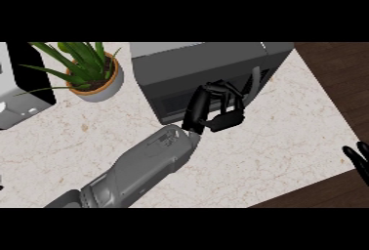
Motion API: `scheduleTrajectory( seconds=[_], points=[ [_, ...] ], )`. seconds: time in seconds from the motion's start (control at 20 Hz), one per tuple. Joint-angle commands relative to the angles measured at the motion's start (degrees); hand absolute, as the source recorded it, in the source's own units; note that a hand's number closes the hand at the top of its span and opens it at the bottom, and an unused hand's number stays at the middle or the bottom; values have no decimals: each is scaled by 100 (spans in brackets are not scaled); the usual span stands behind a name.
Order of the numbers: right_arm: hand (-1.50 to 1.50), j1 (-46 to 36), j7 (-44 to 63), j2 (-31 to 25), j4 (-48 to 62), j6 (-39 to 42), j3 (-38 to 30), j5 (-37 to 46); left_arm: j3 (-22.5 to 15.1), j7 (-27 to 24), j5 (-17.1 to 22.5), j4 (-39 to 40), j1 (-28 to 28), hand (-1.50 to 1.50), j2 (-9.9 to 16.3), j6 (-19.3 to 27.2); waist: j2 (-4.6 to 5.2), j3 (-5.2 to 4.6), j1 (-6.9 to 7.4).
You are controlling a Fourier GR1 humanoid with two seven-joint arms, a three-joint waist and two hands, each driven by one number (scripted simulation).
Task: Pick up the milk, place it into the microwave and close the microwave
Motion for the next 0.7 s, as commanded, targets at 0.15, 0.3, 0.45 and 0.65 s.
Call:
scheduleTrajectory(
  seconds=[0.15,0.3,0.45,0.65],
  points=[
    [-150,-83,59,-110,-161,143,41,-228,354,-305,277,593,-262,150,5,95,114,-10,-65],
    [-150,-94,76,-147,-202,235,88,-351,363,-389,387,576,-324,150,5,125,115,-6,-107],
    [-150,-64,116,-220,-279,275,66,-373,313,-493,430,670,-304,150,5,167,102,-4,-152],
    [-150,-67,198,-326,-317,330,70,-467,294,-644,533,673,-301,150,5,240,120,-7,-163]
  ],
)
